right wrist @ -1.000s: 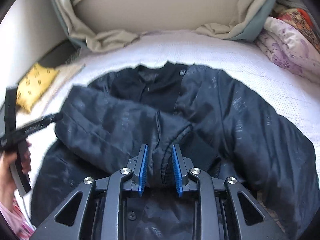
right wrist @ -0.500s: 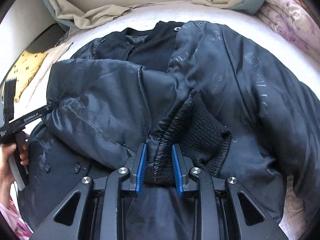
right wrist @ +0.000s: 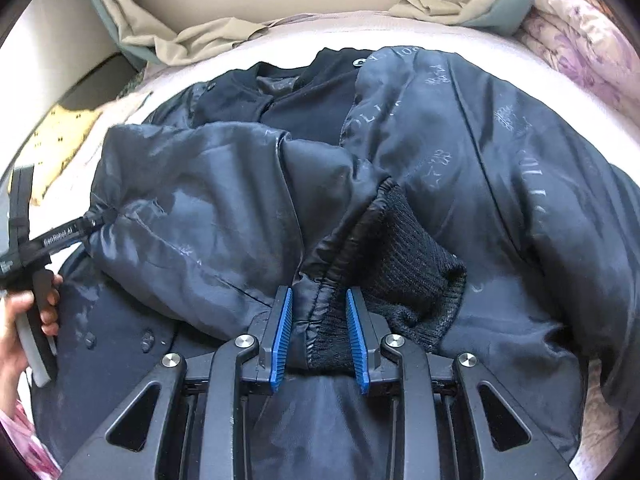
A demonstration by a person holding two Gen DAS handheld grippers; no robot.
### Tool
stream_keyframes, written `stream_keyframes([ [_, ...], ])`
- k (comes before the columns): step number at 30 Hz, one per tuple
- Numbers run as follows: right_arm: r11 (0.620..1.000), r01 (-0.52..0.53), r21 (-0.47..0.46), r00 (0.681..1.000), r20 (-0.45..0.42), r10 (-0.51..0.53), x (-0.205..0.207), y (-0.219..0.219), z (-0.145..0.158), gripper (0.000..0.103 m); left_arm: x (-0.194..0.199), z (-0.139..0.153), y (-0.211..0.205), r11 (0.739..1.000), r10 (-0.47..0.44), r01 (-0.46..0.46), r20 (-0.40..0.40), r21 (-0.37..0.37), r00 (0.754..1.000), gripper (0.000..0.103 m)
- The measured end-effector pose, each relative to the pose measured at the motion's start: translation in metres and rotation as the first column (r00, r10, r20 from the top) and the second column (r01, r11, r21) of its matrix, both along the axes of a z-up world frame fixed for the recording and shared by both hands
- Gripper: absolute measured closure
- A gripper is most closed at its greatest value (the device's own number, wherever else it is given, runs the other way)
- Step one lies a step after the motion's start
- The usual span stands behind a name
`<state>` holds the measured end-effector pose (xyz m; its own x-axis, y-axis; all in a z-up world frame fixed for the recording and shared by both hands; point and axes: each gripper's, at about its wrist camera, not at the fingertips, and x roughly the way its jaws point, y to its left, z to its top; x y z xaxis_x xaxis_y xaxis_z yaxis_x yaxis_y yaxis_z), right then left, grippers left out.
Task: Fold large clothes
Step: 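Carry the knit-cuffed sleeve with the right tool across the jacket front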
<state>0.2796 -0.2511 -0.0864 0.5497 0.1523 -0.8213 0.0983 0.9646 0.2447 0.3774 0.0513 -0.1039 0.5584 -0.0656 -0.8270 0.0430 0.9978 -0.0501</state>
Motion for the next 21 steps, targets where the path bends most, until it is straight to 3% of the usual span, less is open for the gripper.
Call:
stream_keyframes([
  [4, 0.999, -0.002, 0.044, 1.0, -0.01, 0.003, -0.003, 0.001, 0.013, 0.057, -0.009, 0.022, -0.005, 0.999, -0.002, 0.0, 0.04, 0.051, 0.999, 0.017],
  [12, 0.999, 0.0, -0.034, 0.993, 0.118, 0.004, -0.022, 0.011, 0.059, 0.053, -0.028, 0.056, -0.023, 0.997, -0.034, 0.026, 0.114, 0.074, 0.993, 0.017],
  [21, 0.997, -0.016, -0.069, 1.0, 0.012, 0.017, -0.01, 0.019, 0.014, 0.053, -0.046, 0.063, -0.037, 0.995, -0.084, 0.078, 0.097, 0.061, 0.992, 0.017],
])
